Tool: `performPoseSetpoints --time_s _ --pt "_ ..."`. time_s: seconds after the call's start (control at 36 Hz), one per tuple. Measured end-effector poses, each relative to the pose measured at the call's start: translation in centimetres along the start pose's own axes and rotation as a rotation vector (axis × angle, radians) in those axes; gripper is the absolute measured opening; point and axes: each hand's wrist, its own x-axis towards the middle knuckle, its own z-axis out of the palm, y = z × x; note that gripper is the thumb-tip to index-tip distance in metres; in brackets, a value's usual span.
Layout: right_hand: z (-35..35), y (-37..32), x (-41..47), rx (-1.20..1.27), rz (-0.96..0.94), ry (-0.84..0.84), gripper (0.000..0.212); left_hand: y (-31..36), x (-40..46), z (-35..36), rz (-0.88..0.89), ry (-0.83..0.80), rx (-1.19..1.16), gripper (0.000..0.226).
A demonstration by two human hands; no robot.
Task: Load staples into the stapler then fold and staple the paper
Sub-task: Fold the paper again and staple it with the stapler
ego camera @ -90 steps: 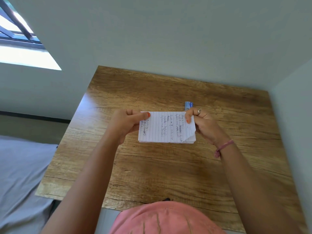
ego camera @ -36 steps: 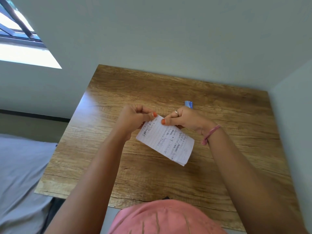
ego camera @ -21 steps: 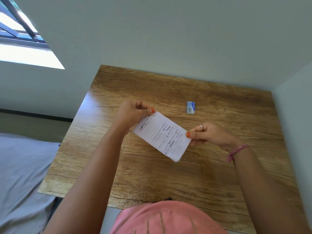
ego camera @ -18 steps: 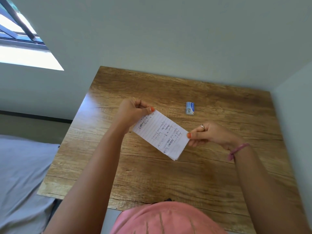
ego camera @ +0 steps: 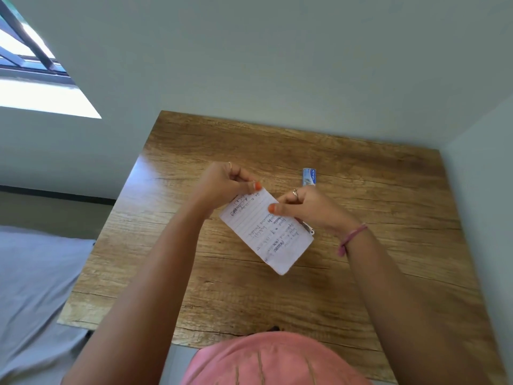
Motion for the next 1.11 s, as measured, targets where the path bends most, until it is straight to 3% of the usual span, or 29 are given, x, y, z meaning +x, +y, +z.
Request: performPoseSetpoints --time_s 0.14,0.25,0.33,0.47,0.56,0.64,0.72,0.81,0.92,1.0,1.11 --pt "-0.5 1.1 -0.9 0.050 0.029 -0.049 0.019 -0.8 -0.1 -1.3 -0.028 0.027 -0.107 0.011" --pt "-1.0 1.5 -1.6 0.049 0.084 -0.045 0.024 -1.6 0.1 -2.1 -0.020 0.201 -0.266 0.003" --pt "-1.0 1.7 -2.0 0.221 0.100 0.060 0.028 -2.6 0.3 -2.6 -0.039 0.258 -0.341 0.003" --pt "-0.5 1.8 -1.8 0.456 0.136 0.225 0.032 -4.8 -0.1 -1.2 -0.119 0.196 -0.384 0.008" --pt "0.4 1.8 -1.3 0.687 0.150 0.301 0.020 -5.8 -0.7 0.3 -0.144 0.197 -0.543 0.008" --pt "1.5 1.5 -0.9 0.984 0.133 0.381 0.013 -6.1 -1.7 2.5 -0.114 0.256 -0.757 0.012" --pt "2.5 1.1 -0.5 1.177 0.110 0.429 0.015 -5.9 -3.0 4.7 0.033 0.286 -0.904 0.023" --pt "3.4 0.8 -0.2 1.161 0.099 0.461 0.023 -5.2 -4.4 6.4 0.207 0.213 -0.847 0.035" --pt "4.3 0.5 0.1 1.079 0.088 0.466 0.027 -4.0 -4.9 8.1 0.300 0.201 -0.760 0.040" --pt "4.9 0.2 0.1 1.052 0.082 0.444 0.028 -3.6 -4.6 8.3 0.222 0.277 -0.812 0.041" --pt "5.4 0.1 0.0 0.950 0.085 0.426 0.027 -3.9 -4.1 7.8 0.153 0.199 -0.833 0.023"
